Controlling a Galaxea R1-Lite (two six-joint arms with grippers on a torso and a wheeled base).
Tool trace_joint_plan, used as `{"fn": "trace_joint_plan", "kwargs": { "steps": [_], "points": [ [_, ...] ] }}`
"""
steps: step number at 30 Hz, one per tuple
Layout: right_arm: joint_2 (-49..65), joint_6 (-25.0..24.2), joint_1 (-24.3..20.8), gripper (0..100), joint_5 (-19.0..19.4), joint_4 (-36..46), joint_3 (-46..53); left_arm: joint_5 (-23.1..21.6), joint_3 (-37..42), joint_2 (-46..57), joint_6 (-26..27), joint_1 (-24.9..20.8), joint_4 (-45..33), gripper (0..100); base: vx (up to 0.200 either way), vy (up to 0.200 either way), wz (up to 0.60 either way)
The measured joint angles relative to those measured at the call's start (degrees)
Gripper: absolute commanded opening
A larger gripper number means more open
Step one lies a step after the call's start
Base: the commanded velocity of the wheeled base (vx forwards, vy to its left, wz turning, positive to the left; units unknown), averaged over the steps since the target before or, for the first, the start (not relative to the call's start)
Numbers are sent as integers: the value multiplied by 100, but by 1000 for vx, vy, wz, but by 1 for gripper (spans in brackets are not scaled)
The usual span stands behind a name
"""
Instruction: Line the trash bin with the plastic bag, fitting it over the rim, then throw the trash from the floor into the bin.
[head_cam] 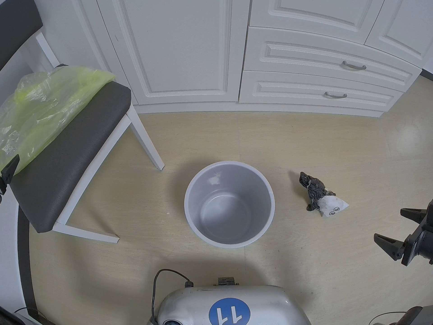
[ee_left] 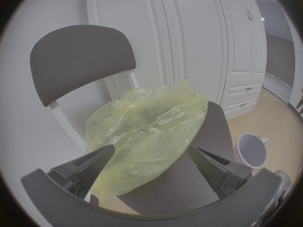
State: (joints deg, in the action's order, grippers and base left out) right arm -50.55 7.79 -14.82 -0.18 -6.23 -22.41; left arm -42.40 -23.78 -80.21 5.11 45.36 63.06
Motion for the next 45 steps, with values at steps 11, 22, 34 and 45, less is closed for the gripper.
{"fn": "trace_joint_plan", "kwargs": {
  "steps": [11,22,34,45],
  "points": [
    [-24,1,0,100,0,10,9,-240,249,207,885,234,-74,100,0,0,0],
    [-71,6,0,100,0,10,9,-725,618,84,1631,234,-35,100,0,0,0],
    [-88,6,0,100,0,7,9,-293,610,-110,2048,72,-6,100,0,0,0],
    [-88,1,0,100,2,2,4,668,502,-234,2015,-204,107,100,0,0,0]
  ]
}}
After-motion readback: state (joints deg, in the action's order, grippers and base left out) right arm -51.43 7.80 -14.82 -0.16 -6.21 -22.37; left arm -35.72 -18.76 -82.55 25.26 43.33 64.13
